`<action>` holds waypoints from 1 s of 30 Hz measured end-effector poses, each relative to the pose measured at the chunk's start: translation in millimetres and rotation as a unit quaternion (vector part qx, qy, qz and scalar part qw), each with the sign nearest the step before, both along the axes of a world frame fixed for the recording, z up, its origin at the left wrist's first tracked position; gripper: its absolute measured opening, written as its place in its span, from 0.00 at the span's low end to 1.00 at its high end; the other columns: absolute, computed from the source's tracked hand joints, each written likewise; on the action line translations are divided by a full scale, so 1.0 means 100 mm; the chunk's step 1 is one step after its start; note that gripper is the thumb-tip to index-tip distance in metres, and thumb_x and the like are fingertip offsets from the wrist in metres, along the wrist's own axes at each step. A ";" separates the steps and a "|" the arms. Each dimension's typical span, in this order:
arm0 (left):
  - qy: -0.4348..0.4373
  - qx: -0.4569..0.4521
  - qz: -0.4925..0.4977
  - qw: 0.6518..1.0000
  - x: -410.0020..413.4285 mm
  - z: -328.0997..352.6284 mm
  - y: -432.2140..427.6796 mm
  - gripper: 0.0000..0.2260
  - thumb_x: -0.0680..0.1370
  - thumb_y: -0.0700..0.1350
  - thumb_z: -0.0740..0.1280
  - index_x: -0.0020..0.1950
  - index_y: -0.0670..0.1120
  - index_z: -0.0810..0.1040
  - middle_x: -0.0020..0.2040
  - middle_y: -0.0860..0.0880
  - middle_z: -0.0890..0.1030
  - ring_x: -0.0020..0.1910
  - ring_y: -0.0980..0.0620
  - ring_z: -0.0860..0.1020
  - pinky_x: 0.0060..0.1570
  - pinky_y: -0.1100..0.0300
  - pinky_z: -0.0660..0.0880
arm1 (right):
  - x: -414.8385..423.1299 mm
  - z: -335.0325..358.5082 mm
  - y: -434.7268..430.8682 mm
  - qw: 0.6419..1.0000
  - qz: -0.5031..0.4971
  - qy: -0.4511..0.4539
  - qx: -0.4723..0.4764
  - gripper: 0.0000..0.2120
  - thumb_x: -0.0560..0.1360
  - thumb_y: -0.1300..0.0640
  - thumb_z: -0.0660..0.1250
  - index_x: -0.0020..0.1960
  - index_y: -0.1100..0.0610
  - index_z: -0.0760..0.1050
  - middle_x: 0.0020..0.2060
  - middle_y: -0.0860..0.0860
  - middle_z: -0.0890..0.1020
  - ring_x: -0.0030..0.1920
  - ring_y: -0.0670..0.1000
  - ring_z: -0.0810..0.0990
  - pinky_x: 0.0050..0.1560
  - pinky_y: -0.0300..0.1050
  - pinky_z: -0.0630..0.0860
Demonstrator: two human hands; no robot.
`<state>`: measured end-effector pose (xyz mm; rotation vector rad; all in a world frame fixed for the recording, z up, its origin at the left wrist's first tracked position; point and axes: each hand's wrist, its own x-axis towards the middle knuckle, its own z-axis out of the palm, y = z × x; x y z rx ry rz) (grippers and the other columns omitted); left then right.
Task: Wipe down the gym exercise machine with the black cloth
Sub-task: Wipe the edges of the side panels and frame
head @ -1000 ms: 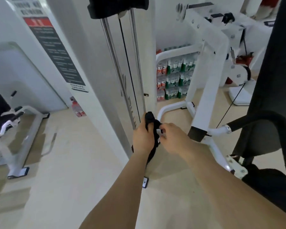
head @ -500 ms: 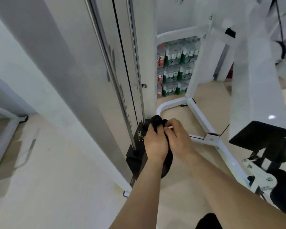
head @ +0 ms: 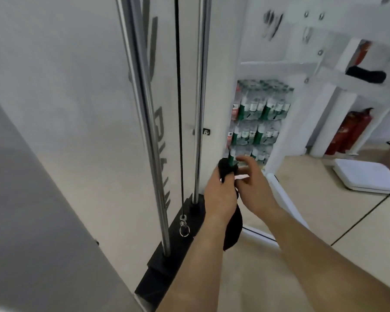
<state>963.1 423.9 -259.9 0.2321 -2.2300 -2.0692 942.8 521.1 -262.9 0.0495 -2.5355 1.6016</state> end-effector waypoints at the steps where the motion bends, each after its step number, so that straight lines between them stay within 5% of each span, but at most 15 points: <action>1: 0.009 -0.008 0.000 1.000 -0.08 -0.05 -0.01 0.13 0.83 0.49 0.60 0.66 0.55 0.78 0.57 0.54 0.82 0.57 0.54 0.79 0.60 0.55 0.75 | -0.10 -0.05 -0.01 0.999 0.003 0.020 0.026 0.21 0.76 0.66 0.63 0.58 0.41 0.74 0.51 0.45 0.83 0.42 0.45 0.84 0.47 0.50 0.82; 7: 0.027 0.058 -0.034 0.997 -0.43 -0.20 0.03 0.18 0.71 0.52 0.61 0.59 0.56 0.81 0.53 0.50 0.84 0.55 0.49 0.81 0.62 0.44 0.76 | -0.49 -0.19 0.16 0.995 -0.009 0.088 0.041 0.15 0.77 0.66 0.64 0.47 0.46 0.80 0.41 0.43 0.84 0.38 0.38 0.81 0.37 0.29 0.73; 14: 0.119 0.026 -0.017 0.992 -0.75 -0.14 0.02 0.08 0.77 0.46 0.66 0.56 0.52 0.79 0.50 0.50 0.83 0.52 0.51 0.82 0.57 0.45 0.79 | -0.75 0.04 0.38 0.990 0.016 0.132 0.052 0.13 0.77 0.66 0.68 0.43 0.48 0.80 0.36 0.42 0.83 0.34 0.34 0.80 0.34 0.25 0.71; 20: 0.159 -0.004 0.009 0.987 -0.88 -0.02 -0.06 0.07 0.76 0.47 0.71 0.53 0.51 0.77 0.49 0.55 0.82 0.49 0.58 0.80 0.54 0.56 0.78 | -0.92 0.17 0.42 0.985 0.016 0.151 0.084 0.10 0.77 0.62 0.70 0.46 0.46 0.80 0.39 0.43 0.84 0.36 0.36 0.81 0.40 0.37 0.73; 24: 0.194 -0.017 0.029 0.981 -0.81 0.01 0.08 0.11 0.70 0.52 0.71 0.51 0.57 0.75 0.63 0.60 0.77 0.54 0.56 0.81 0.54 0.56 0.78 | -1.00 0.25 0.37 0.985 0.021 0.156 0.072 0.17 0.75 0.69 0.67 0.43 0.46 0.80 0.39 0.45 0.84 0.34 0.38 0.81 0.38 0.37 0.73; 28: 0.212 -0.025 0.042 0.976 -0.87 0.02 0.07 0.09 0.71 0.47 0.73 0.49 0.54 0.77 0.43 0.55 0.82 0.39 0.57 0.80 0.42 0.55 0.80 | -1.15 0.29 0.36 0.984 0.027 0.153 0.084 0.18 0.74 0.70 0.68 0.43 0.46 0.81 0.39 0.44 0.84 0.36 0.37 0.81 0.39 0.36 0.73; 30: 0.218 -0.017 0.057 0.974 -0.95 0.08 0.07 0.11 0.71 0.49 0.74 0.51 0.53 0.77 0.43 0.55 0.82 0.40 0.57 0.81 0.45 0.54 0.81 | -1.24 0.35 0.38 0.984 0.033 0.154 0.088 0.18 0.75 0.69 0.68 0.43 0.45 0.81 0.39 0.42 0.84 0.37 0.35 0.81 0.39 0.32 0.75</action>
